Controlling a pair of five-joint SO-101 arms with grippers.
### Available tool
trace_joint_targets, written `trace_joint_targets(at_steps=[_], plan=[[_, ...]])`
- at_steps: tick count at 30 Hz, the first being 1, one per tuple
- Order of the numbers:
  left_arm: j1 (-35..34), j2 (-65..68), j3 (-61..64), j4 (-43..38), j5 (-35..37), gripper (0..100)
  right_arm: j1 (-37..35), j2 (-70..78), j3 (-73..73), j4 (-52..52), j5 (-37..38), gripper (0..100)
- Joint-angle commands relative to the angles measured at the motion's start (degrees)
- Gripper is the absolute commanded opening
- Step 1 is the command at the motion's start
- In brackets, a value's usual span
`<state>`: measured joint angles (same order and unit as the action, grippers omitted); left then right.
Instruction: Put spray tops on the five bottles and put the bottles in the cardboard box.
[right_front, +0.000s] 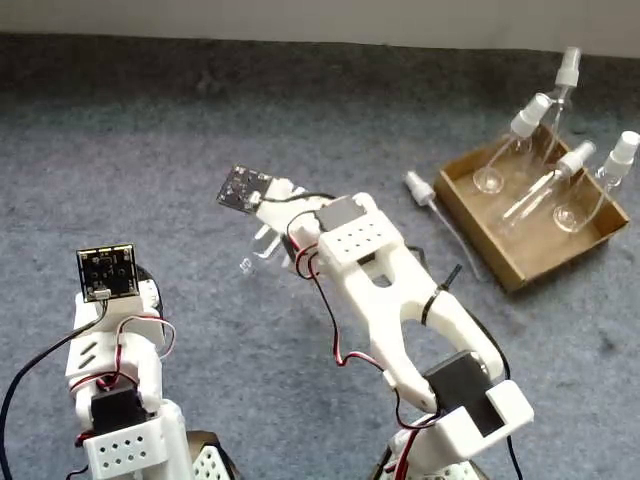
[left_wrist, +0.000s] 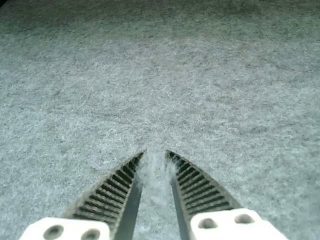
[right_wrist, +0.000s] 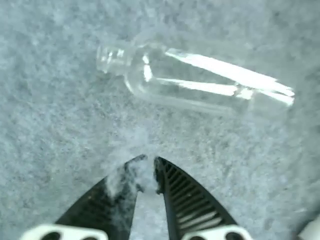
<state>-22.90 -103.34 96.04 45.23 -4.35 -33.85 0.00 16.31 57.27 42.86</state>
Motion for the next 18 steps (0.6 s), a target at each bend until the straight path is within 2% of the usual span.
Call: trace_joint_targets(at_steps=[1, 3, 6, 11, 18], plan=[[1.1, -0.5, 1.0, -1.1, -0.5, 2, 2.2, -0.7, -6.7, -1.5, 13.2, 1.8], [1.1, -0.5, 1.0, -1.1, -0.5, 2, 2.2, -0.3, -7.9, -1.5, 18.2, 2.9], [1.1, -0.5, 1.0, -1.1, -0.5, 2, 2.1, -0.3, -8.1, -1.6, 25.0, 10.5], [1.1, -0.5, 1.0, -1.1, -0.5, 2, 2.1, -0.2, -8.1, -7.4, 25.8, 18.0], [1.1, -0.5, 1.0, -1.1, -0.6, 2, -1.1, 3.4, -6.6, -10.9, 32.4, 18.6]])
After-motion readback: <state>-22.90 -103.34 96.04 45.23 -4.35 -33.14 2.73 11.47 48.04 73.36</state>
